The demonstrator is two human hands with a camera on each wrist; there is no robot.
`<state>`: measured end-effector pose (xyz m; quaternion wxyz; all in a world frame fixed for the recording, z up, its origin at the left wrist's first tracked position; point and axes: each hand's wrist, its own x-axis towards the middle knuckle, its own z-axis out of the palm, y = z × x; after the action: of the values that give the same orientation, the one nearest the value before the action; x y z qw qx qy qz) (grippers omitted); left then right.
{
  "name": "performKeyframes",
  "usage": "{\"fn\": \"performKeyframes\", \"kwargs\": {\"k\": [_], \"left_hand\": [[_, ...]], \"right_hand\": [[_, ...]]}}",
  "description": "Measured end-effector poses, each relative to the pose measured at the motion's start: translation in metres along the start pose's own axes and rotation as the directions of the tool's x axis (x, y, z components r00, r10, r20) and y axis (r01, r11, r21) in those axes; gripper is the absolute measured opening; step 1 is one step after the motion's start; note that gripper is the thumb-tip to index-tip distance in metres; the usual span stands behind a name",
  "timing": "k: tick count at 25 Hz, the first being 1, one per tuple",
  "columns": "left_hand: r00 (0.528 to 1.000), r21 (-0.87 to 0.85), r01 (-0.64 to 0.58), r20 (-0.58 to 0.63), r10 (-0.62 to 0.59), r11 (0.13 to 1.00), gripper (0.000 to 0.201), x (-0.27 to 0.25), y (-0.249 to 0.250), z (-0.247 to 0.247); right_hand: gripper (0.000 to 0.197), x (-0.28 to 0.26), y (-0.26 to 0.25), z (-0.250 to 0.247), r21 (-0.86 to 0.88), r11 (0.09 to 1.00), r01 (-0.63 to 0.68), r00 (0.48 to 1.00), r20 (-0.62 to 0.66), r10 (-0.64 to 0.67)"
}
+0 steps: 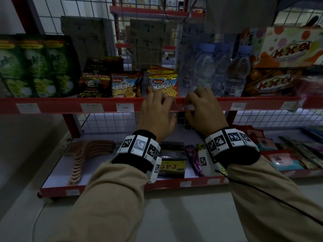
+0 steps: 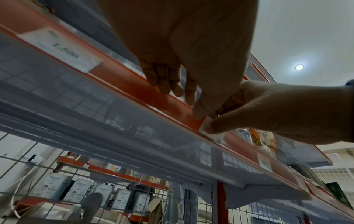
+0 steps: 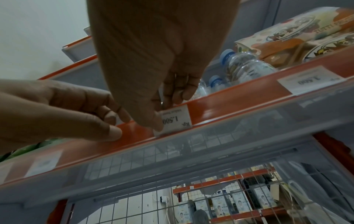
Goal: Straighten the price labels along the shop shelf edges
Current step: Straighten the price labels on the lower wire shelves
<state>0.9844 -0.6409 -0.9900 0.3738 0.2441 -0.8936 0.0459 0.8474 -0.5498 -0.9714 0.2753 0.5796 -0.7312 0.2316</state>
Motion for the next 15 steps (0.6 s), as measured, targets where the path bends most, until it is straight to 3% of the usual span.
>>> {"fn": "performKeyframes", "kwargs": {"k": [4,8,12,15], "left_hand": [[1.000,-0.018,-0.002,0.008,0.002,1.000,0.034,-0.001,0.000,-0.001],[1.000,-0.145,-0.029,-0.014,0.027,0.989,0.029,0.002,-0.010,-0.006],[1.000,-0.342,0.007,-0.025,-0.016,0.940,0.037,0.007,-0.015,-0.010],[0.997,-0.454,0.065,-0.006,-0.076,0.889,0.049,0.009,-0.016,-0.012]], "right_hand": [[0.017,0.003,0.004,-0.001,0.022,1.000,0.000,0.998,0.058,-0.001],[0.013,0.006,0.004,0.000,0.321,0.941,-0.104,0.992,-0.032,0.121],[0.011,0.013,-0.002,-0.004,0.705,0.683,-0.192,0.937,-0.076,0.341],[0.018,0.013,-0.014,-0.005,0.856,0.486,-0.175,0.932,-0.015,0.363]]}}
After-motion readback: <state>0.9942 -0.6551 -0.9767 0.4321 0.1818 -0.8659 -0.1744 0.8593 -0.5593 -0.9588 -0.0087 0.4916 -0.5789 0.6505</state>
